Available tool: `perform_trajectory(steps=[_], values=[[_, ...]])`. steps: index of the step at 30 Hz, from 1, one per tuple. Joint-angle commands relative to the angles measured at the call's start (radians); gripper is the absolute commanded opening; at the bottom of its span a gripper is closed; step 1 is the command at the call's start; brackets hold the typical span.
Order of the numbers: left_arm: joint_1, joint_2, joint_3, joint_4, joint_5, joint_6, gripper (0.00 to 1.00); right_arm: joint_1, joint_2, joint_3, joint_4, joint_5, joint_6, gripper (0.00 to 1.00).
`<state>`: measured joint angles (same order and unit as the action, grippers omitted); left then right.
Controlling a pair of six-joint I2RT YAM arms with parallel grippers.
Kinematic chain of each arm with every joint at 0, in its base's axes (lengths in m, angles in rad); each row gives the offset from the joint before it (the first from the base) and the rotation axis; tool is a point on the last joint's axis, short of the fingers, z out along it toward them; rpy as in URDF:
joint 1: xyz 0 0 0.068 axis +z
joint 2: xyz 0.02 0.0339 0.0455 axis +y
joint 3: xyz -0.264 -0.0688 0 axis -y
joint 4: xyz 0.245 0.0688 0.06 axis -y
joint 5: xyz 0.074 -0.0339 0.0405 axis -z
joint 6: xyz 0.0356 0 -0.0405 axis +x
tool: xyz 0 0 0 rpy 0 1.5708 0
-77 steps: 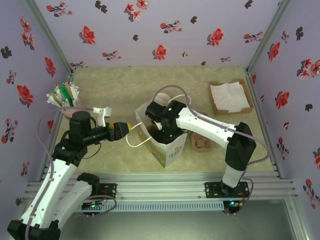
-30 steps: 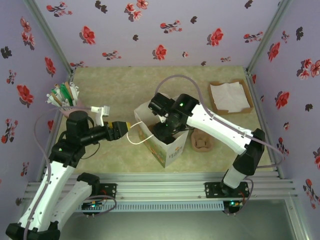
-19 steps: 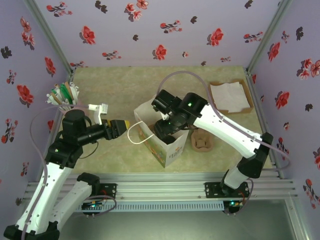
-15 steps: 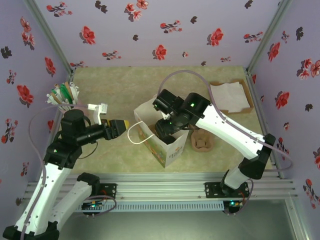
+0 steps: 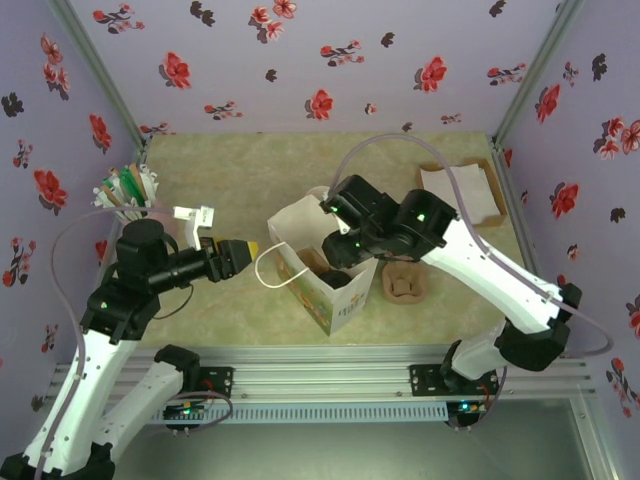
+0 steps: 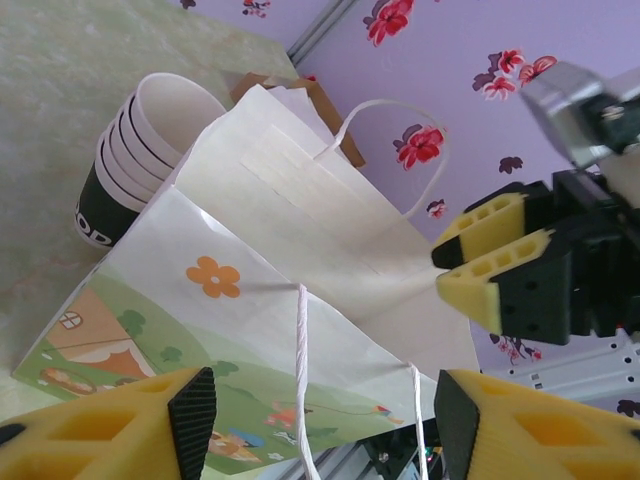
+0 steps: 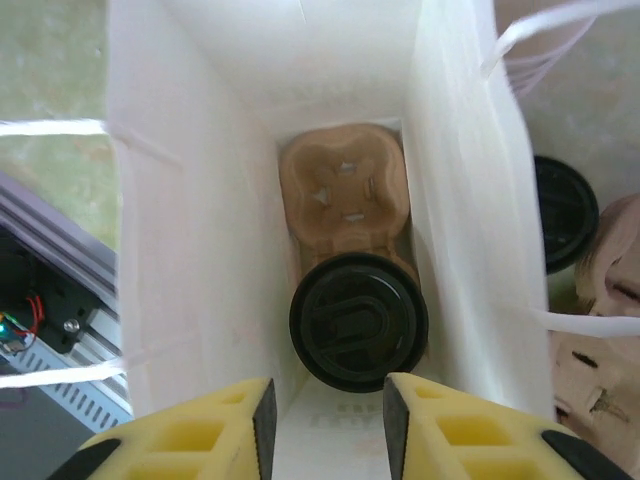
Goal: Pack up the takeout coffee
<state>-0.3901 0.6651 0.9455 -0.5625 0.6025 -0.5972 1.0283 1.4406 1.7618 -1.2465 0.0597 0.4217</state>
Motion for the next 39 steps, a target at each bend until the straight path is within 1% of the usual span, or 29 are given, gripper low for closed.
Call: perform_trajectory(steps=[1,5,7,10,17,21,27,32,39], values=[[-0.012,-0.012,0.04,-0.01,0.001,-0.014,0.65,0.007,-0.06,-0.006,0.033,0.051,0.016,0.32],[-0.02,-0.015,0.048,-0.009,0.0,-0.024,0.7,0.008,-0.104,-0.029,0.042,0.072,0.024,0.31],[-0.025,-0.015,0.052,-0.007,0.0,-0.029,0.74,0.008,-0.132,-0.045,0.048,0.084,0.029,0.31],[-0.034,-0.017,0.056,-0.012,-0.002,-0.032,0.78,0.007,-0.186,-0.083,0.061,0.112,0.039,0.33],[-0.05,-0.029,0.055,-0.045,-0.006,-0.036,0.99,0.008,-0.316,-0.193,0.062,0.152,0.09,0.42],[-0.05,-0.044,0.064,-0.1,-0.019,-0.023,0.99,0.007,-0.399,-0.268,0.059,0.168,0.126,0.48],[-0.05,-0.067,0.073,-0.208,-0.058,0.009,0.99,0.007,-0.511,-0.379,0.053,0.187,0.187,0.55],[-0.05,-0.124,0.059,-0.282,-0.117,-0.002,0.99,0.007,-0.599,-0.473,0.043,0.211,0.245,0.56],[-0.052,-0.197,-0.013,-0.35,-0.183,-0.037,0.87,0.007,-0.636,-0.588,0.018,0.228,0.326,0.57]])
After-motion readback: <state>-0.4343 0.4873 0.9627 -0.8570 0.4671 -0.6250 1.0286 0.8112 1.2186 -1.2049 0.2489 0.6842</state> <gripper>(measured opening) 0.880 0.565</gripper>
